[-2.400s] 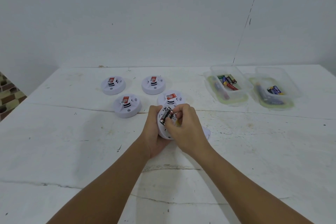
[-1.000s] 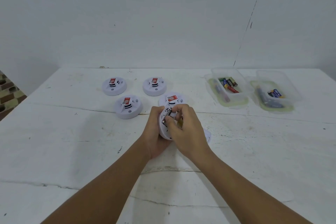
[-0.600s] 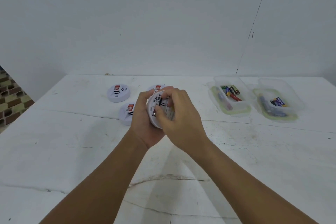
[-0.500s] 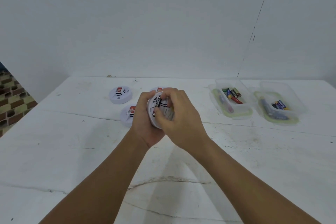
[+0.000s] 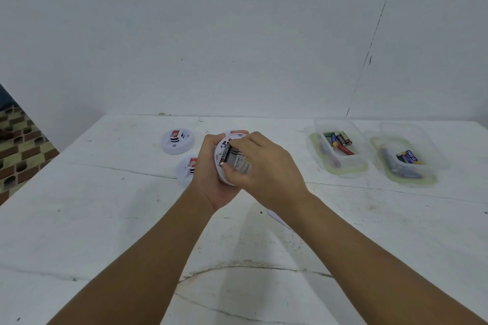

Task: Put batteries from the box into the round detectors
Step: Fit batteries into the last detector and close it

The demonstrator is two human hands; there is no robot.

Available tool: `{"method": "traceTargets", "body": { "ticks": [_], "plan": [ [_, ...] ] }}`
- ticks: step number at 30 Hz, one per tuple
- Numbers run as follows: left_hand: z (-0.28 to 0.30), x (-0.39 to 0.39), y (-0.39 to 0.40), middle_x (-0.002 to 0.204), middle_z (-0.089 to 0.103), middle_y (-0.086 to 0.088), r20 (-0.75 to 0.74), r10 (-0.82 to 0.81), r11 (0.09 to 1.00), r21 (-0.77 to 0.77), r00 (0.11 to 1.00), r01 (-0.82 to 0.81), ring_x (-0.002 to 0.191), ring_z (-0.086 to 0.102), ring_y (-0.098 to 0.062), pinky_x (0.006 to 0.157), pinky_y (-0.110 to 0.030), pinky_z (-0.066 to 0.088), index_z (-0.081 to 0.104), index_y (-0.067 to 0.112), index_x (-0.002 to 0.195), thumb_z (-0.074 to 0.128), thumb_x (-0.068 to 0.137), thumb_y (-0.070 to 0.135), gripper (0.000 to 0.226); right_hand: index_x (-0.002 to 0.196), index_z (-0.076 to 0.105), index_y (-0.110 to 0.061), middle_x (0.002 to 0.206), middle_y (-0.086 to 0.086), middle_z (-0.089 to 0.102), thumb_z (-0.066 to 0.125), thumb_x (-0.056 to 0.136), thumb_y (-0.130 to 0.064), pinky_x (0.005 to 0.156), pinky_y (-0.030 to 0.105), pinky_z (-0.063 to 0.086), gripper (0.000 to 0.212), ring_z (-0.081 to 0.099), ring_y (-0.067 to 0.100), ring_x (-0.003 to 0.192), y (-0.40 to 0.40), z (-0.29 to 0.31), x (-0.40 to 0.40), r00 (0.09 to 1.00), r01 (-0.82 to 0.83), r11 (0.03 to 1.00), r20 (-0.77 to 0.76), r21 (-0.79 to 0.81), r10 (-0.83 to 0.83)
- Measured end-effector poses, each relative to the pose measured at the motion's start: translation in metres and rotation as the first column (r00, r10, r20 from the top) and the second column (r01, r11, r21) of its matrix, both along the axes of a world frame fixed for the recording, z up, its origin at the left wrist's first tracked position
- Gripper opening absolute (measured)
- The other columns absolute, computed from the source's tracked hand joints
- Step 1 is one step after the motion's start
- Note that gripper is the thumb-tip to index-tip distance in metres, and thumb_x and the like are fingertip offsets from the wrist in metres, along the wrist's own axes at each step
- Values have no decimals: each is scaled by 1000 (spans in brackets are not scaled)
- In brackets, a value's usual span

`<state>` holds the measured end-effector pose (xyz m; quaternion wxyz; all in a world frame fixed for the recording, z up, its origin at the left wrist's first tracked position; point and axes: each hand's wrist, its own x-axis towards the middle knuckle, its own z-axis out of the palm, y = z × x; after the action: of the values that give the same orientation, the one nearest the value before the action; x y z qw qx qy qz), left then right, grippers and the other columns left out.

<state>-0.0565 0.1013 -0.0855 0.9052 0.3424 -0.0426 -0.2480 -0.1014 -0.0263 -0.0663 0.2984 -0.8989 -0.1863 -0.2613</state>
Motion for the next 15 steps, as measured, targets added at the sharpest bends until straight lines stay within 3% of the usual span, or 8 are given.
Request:
{"method": "traceTargets", "body": {
  "ticks": [4, 9, 15],
  "plan": [
    [-1, 3, -4, 110, 60, -2, -18, 0, 1000, 21, 1000, 0, 102, 63, -18, 87, -31, 48, 56, 16, 121, 50, 96, 38, 34, 112, 73, -24, 112, -11, 68, 76, 84, -34, 69, 23, 48, 30, 61, 8, 91, 0, 0, 3, 1000, 7, 1000, -3, 27, -7],
    [1, 3, -7, 98, 58, 0, -11, 2, 997, 72, 1000, -1, 93, 63, -15, 80, -29, 50, 49, 18, 121, 53, 95, 38, 33, 99, 65, -20, 98, -12, 64, 76, 83, -33, 66, 34, 53, 24, 58, 10, 83, -4, -2, 7, 999, -15, 997, -45, 70, 18],
    [4, 3, -11, 87, 57, 2, 9, -17, 998, 59, 1000, 16, 82, 64, -14, 68, -27, 54, 56, 18, 96, 49, 97, 35, 18, 95, 62, -19, 92, -13, 62, 76, 80, -33, 67, 36, 53, 25, 56, 9, 84, -8, -7, 14, 999, -32, 995, -31, 91, 35]
  ]
}}
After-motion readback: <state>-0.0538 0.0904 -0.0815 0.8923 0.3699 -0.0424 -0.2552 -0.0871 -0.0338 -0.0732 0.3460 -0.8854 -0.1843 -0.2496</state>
